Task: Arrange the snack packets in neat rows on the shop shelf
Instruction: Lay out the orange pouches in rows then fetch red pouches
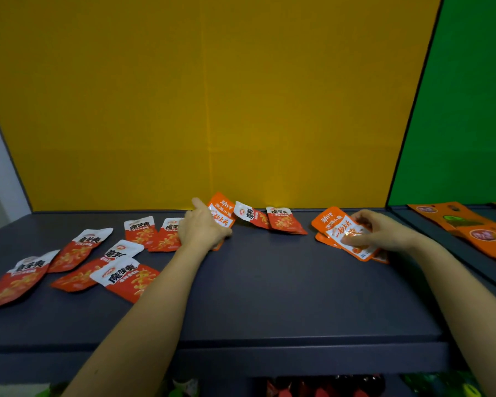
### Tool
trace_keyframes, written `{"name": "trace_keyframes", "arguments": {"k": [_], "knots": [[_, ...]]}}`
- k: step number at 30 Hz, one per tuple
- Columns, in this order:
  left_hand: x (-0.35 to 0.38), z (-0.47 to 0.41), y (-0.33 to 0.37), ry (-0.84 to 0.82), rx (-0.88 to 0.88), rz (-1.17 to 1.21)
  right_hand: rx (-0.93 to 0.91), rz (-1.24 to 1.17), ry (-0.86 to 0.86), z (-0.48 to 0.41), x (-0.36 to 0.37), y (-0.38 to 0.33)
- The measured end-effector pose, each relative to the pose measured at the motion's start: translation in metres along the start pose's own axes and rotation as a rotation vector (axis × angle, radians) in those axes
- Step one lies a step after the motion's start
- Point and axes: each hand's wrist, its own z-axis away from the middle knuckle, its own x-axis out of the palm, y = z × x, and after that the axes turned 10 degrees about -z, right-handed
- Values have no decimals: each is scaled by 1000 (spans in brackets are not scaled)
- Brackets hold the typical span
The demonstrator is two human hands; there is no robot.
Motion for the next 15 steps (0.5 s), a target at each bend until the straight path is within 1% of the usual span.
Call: {"name": "trace_keyframes", "arguments": {"k": [3,5,8,10,13,15], "knots": [[-5,2,0,-17,-20,56,5,-93,16,6,-2,-2],[-8,1,-3,-31,-39,74,45,-149,26,10,-3,-4],[-14,-1,-9,-54,-50,166,106,-219,9,18,-3,-5],[-20,0,-13,-39,-46,202,123,-243,16,25,0,-3],[-33,4,-15,10,-26,293,100,-322,81,39,7,-3],[-42,10,-12,8,29,433,61,-420,145,50,12,-5]]}}
